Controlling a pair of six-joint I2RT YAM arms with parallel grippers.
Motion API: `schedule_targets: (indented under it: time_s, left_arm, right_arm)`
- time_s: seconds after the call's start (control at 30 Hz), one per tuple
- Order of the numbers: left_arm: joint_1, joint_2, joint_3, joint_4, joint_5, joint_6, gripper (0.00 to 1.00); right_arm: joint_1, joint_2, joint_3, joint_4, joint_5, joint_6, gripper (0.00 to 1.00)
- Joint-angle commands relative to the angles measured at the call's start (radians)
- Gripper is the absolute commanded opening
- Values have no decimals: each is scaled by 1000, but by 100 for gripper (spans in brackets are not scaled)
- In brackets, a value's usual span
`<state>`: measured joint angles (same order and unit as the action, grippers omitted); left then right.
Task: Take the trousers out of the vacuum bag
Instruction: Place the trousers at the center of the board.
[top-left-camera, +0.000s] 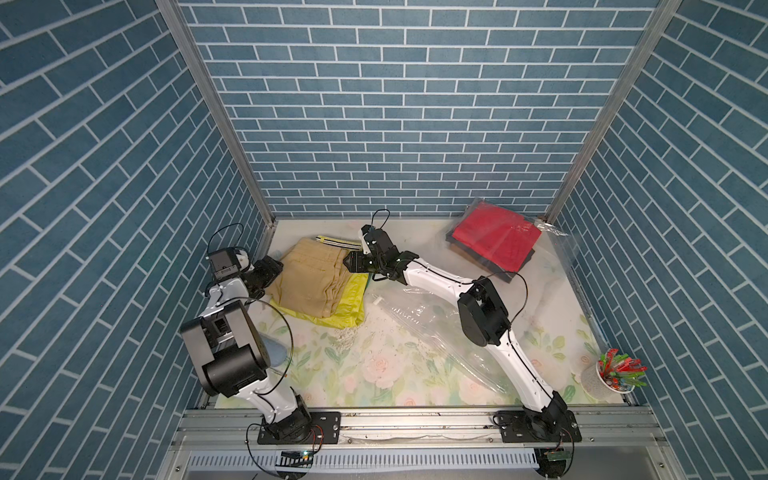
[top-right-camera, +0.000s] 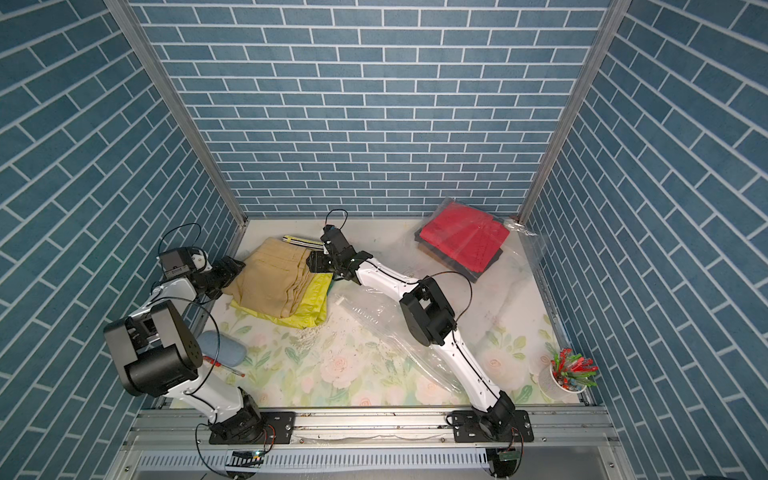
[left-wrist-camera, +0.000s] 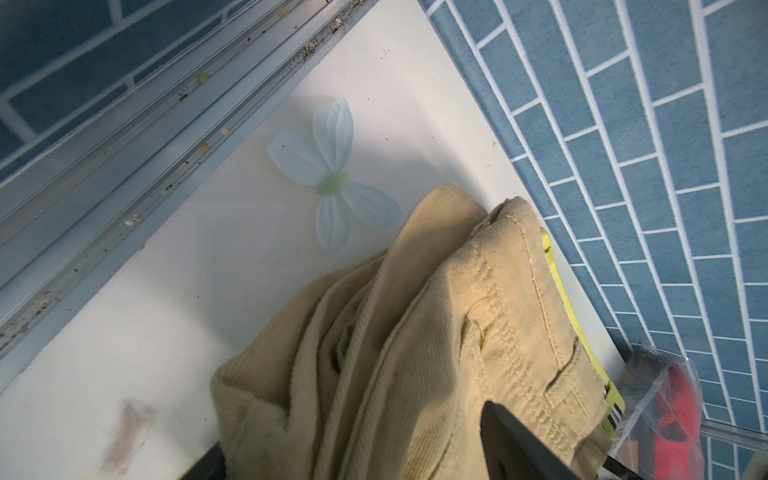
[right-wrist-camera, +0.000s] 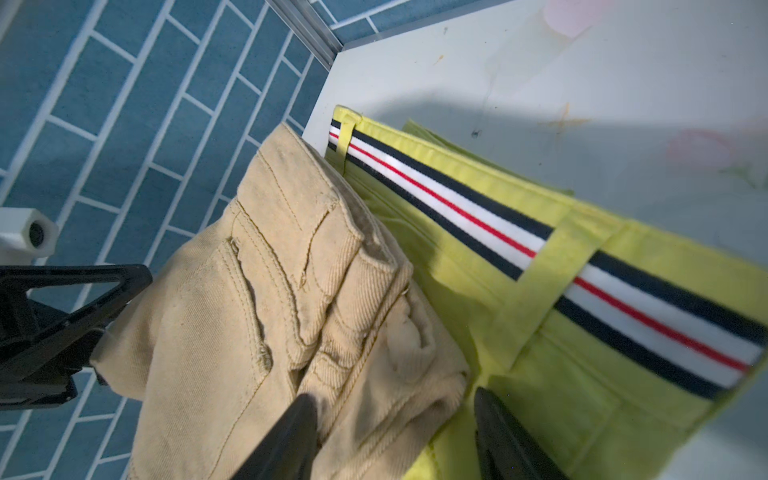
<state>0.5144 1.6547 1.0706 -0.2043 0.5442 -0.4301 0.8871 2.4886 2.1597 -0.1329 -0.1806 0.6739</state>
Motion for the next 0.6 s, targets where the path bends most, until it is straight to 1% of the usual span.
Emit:
schedule_targets:
  time_s: [0.0, 0.13, 0.33, 0.4, 0.5, 0.57]
  left_arm:
    - [-10, 3, -14, -20, 29, 10, 84]
    - [-17, 1, -14, -20, 30, 9, 84]
    - [-22, 2, -14, -19, 30, 8, 84]
    - [-23, 4, -14, -18, 31, 10, 84]
    - [-28, 1, -14, -19, 31, 9, 83]
    - [-31, 1, -12, -17, 33, 10, 81]
  right_arm:
    - [-5, 25, 4, 58, -48, -8, 57]
    - [-5, 60, 48, 32, -53, -8, 55]
    - [-5, 88, 58, 18, -54, -4, 51]
    - [-5, 94, 62, 13, -50, -5, 48]
    - [-5, 96, 70, 13, -45, -8, 36]
    - [-5, 92, 75, 22, -48, -14, 25]
